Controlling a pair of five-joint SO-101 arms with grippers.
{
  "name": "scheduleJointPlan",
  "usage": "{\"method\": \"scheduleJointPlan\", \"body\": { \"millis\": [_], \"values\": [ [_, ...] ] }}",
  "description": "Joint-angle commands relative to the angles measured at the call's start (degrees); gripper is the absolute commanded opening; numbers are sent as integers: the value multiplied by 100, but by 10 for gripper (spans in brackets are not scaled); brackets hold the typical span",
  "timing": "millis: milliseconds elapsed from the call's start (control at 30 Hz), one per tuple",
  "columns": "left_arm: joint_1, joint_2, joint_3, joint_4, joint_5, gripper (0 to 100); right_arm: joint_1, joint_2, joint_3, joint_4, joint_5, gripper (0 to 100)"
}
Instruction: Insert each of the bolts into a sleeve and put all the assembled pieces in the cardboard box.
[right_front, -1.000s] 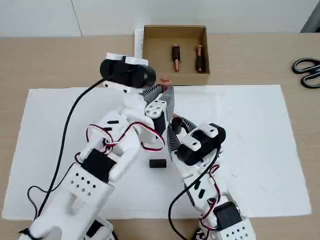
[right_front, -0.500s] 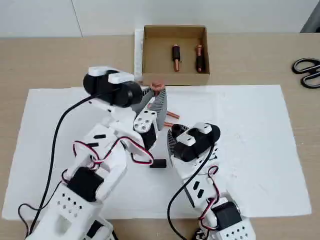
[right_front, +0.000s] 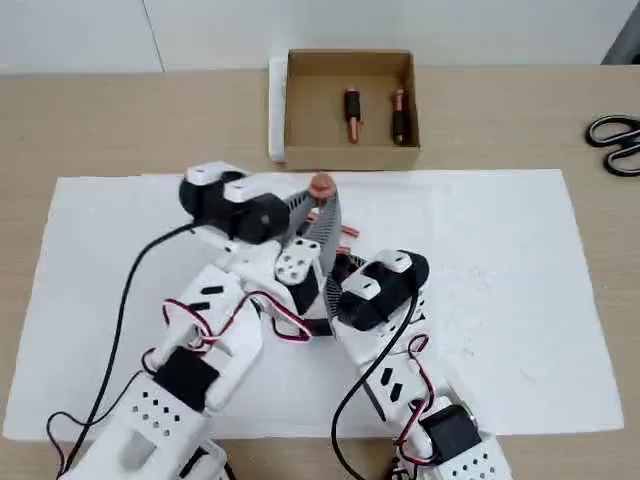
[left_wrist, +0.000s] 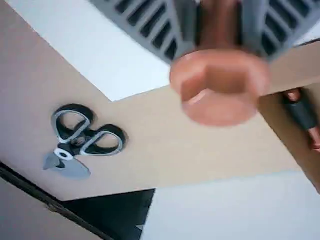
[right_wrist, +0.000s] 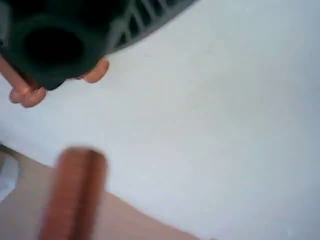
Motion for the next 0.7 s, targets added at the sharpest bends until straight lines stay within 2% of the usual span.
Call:
{"method": "scheduleJointPlan", "body": {
  "millis": [0,667],
  "values": [
    [193,-132,-4,-334,-26,6,-22,-127,44,13,-70,4],
    [264,-141,435,-352,-9,6,-22,-127,44,13,-70,4]
  ]
}}
